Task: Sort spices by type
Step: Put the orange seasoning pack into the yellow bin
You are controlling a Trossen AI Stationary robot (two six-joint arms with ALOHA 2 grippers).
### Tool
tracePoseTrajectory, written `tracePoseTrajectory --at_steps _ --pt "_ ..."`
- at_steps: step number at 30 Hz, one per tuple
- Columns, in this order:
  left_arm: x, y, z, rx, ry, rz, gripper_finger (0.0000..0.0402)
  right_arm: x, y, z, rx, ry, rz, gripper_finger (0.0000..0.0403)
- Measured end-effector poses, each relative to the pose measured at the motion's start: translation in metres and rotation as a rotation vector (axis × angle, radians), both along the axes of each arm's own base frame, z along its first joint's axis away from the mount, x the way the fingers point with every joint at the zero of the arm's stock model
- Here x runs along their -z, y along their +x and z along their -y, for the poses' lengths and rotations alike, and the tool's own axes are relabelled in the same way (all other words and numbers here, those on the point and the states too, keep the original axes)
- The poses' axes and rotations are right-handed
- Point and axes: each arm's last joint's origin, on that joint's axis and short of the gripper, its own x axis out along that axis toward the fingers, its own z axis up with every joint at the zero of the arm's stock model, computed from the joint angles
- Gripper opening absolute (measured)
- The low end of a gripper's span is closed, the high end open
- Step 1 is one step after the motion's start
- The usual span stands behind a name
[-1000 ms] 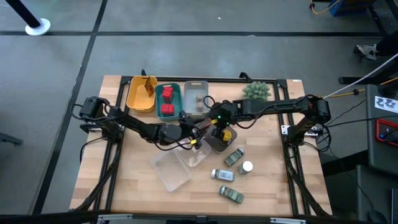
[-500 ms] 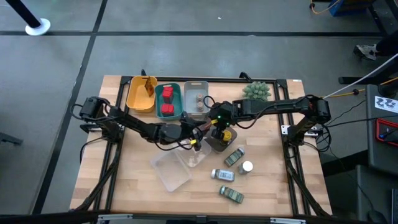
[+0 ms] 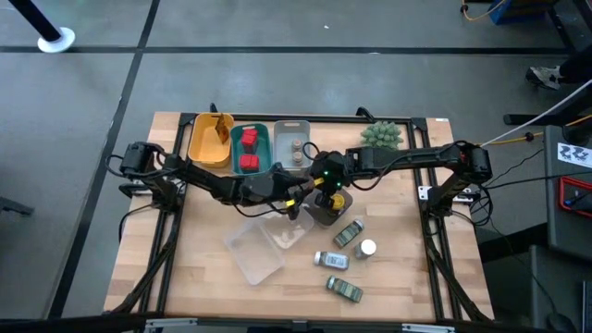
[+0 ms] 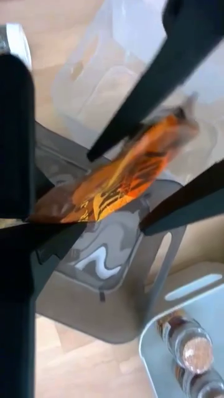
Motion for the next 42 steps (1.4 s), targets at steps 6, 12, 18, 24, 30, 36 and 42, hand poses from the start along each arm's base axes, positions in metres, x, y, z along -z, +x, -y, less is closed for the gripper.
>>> tracePoseTrajectory --at_steps 6,12,18,24,30,36,42 --pt "0.002 0.0 -0.008 0.052 -0.022 -0.025 0.0099 0.0 0.0 0.0 -0.008 0.013 0.001 0.0005" --pt "0.002 0.001 -0.008 0.076 0.018 -0.034 0.0013 0.0 0.0 0.0 -0.008 0.013 0.001 0.0005" --pt "0.001 0.0 -0.008 0.08 0.029 -0.039 0.0008 0.0 0.0 -0.001 -0.008 0.012 0.004 0.0005" --pt "-0.002 -0.001 -0.008 0.087 0.047 -0.041 0.0006 -0.001 0.0 -0.002 -0.034 0.048 0.012 0.0012" --pt "-0.009 -0.006 -0.011 0.081 0.049 -0.061 0.0004 -0.002 0.002 -0.002 -0.039 0.053 0.036 0.0074" --pt "-0.03 -0.019 -0.021 0.036 0.106 -0.079 0.0004 -0.007 -0.001 0.001 -0.031 0.052 0.045 0.0136" --pt "-0.062 -0.05 -0.036 -0.158 0.174 -0.129 0.0003 -0.031 -0.021 0.008 0.008 0.02 0.077 0.0155"
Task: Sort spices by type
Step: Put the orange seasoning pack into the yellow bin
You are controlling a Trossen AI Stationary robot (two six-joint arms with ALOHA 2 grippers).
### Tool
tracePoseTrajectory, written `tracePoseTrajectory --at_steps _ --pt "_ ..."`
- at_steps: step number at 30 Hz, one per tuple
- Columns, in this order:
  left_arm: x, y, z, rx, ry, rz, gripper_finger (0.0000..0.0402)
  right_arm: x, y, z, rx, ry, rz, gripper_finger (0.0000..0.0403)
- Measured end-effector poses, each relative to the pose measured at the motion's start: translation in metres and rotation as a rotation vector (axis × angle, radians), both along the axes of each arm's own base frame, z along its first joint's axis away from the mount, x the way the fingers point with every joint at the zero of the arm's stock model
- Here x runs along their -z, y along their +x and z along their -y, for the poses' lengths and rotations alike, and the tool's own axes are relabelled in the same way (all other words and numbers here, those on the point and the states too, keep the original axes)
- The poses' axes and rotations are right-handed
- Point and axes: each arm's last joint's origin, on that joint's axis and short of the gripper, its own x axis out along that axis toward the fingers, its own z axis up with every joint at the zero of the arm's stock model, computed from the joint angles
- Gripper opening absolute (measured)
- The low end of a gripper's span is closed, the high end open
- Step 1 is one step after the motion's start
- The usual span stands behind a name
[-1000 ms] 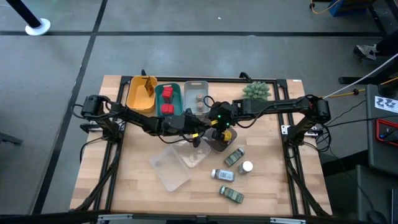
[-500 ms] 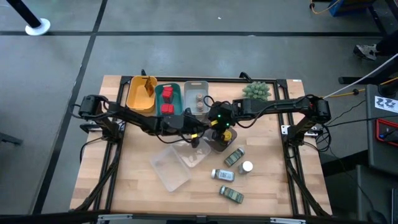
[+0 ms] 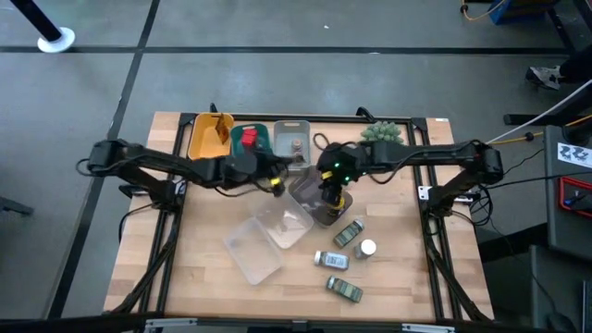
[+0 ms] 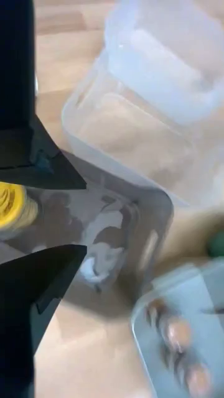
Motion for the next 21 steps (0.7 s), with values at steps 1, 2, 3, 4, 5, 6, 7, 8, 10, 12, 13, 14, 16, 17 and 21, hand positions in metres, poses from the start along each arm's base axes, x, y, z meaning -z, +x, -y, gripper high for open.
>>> tracePoseTrajectory --at_steps 1,2,3,4,5,6,7,8,10,12,13,14,16,17,21 --pt "-0.005 -0.007 -0.002 -0.047 0.016 -0.013 0.0003 -0.006 -0.004 0.001 0.013 -0.016 0.016 0.0156" --pt "-0.009 -0.014 -0.005 -0.1 0.034 -0.035 0.0003 -0.011 -0.008 0.001 0.022 -0.031 0.032 0.0156" --pt "-0.014 -0.021 -0.007 -0.152 0.051 -0.047 0.0003 -0.016 -0.011 0.002 0.031 -0.049 0.049 0.0156" --pt "-0.017 -0.028 -0.009 -0.206 0.065 -0.06 0.0003 -0.022 -0.015 0.002 0.042 -0.068 0.066 0.0156" --pt "-0.02 -0.035 -0.011 -0.263 0.079 -0.076 0.0003 -0.026 -0.019 0.002 0.054 -0.09 0.074 0.0156" --pt "-0.022 -0.042 -0.012 -0.314 0.087 -0.093 0.0003 -0.03 -0.022 0.002 0.059 -0.115 0.089 0.0156" --pt "-0.023 -0.049 -0.013 -0.362 0.093 -0.097 0.0002 -0.035 -0.026 0.002 0.06 -0.132 0.102 0.0156" --pt "-0.023 -0.056 -0.014 -0.415 0.099 -0.098 0.0002 -0.038 -0.029 0.002 0.064 -0.144 0.107 0.0156" --pt "-0.018 -0.07 -0.015 -0.506 0.118 -0.104 0.0002 -0.043 -0.035 0.002 0.074 -0.158 0.116 0.0156" --pt "-0.011 -0.084 -0.018 -0.591 0.123 -0.081 0.0002 -0.047 -0.04 0.003 0.084 -0.171 0.122 0.0156" --pt "-0.007 -0.091 -0.019 -0.63 0.12 -0.062 0.0002 -0.048 -0.041 0.003 0.087 -0.177 0.122 0.0157" --pt "-0.002 -0.098 -0.021 -0.669 0.114 -0.042 0.0002 -0.049 -0.041 0.003 0.086 -0.182 0.124 0.0157" --pt "0.007 -0.112 -0.024 -0.765 0.12 -0.005 0.0002 -0.049 -0.042 0.003 0.076 -0.191 0.124 0.0157" --pt "0.012 -0.119 -0.025 -0.809 0.129 0.008 0.0002 -0.049 -0.042 0.003 0.075 -0.192 0.123 0.0157" --pt "0.027 -0.139 -0.029 -0.96 0.157 0.077 0.0002 -0.049 -0.042 0.003 0.075 -0.192 0.125 0.0157"
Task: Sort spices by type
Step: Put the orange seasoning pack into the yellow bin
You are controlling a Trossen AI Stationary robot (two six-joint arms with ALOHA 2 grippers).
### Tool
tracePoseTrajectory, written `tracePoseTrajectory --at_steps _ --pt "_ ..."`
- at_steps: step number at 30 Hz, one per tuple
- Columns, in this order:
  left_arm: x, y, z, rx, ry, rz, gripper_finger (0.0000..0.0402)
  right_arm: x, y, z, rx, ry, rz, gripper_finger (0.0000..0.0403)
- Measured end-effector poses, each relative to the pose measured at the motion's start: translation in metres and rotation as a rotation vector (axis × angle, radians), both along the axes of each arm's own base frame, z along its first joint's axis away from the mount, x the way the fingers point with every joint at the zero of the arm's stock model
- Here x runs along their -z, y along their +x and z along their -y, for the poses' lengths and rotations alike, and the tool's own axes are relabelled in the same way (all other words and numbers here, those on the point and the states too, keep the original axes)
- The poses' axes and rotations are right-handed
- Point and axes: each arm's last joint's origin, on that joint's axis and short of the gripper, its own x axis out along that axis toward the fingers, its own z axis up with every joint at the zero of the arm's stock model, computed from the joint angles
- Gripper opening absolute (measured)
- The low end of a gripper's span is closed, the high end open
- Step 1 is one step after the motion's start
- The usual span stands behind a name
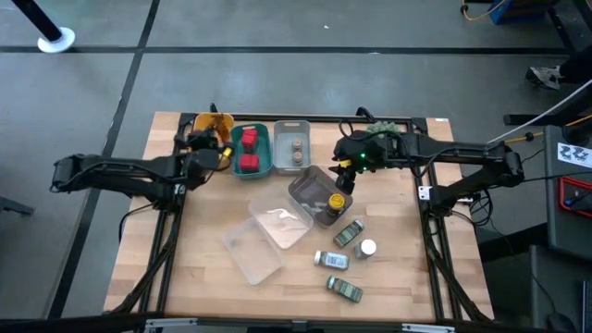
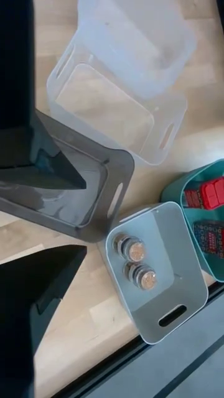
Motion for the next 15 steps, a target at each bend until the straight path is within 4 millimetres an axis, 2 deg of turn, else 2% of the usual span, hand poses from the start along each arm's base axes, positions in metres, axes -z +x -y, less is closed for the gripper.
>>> tracePoseTrajectory --at_steps 9,15 --pt "0.048 -0.025 -0.013 -0.208 0.039 0.127 0.0001 -0.001 0.001 0.0 0.0 -0.001 0.008 0.0157" --pt "0.061 -0.034 -0.023 -0.301 0.061 0.22 0.0001 -0.001 0.001 0.0 -0.004 -0.005 0.009 0.0156"
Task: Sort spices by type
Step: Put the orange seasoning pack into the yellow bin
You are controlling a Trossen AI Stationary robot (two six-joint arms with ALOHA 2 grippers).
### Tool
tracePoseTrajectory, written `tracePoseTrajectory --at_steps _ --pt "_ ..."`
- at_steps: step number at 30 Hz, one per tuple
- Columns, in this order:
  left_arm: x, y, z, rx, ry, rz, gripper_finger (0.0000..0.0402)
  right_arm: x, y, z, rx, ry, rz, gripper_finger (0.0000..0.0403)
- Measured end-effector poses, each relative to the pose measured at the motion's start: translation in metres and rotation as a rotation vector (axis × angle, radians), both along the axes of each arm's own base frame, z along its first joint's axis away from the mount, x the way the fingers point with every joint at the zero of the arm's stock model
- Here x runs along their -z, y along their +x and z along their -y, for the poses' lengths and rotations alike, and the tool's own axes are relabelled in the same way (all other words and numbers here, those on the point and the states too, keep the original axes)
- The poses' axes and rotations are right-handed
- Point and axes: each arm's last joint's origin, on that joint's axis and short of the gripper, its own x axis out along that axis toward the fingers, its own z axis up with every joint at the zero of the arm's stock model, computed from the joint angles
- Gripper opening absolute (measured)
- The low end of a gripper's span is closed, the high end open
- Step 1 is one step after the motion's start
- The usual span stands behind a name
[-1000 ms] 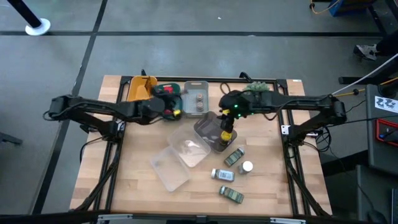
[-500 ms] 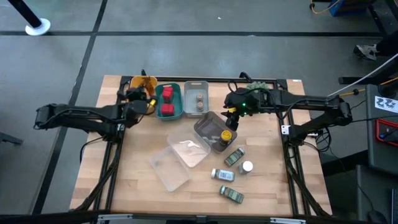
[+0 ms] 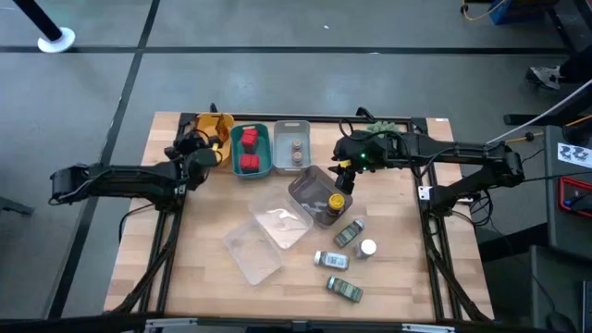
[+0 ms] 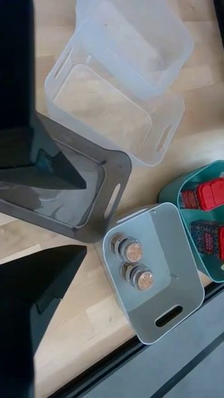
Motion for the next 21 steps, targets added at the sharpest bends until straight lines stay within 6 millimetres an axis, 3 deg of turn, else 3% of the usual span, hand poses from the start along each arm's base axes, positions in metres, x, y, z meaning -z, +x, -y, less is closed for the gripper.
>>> tracePoseTrajectory --at_steps 5,15,21 --pt "0.001 0.001 -0.002 0.05 -0.031 0.015 0.0001 0.0 0.0 0.0 -0.013 -0.012 -0.003 0.0156" --pt "0.003 0.008 0.013 0.145 -0.029 -0.054 0.0001 0.0 0.0 0.0 -0.013 -0.013 -0.002 0.0156" --pt "0.027 -0.004 0.025 0.12 0.028 0.006 0.0001 0.0 0.0 0.0 -0.015 -0.015 -0.003 0.0156"
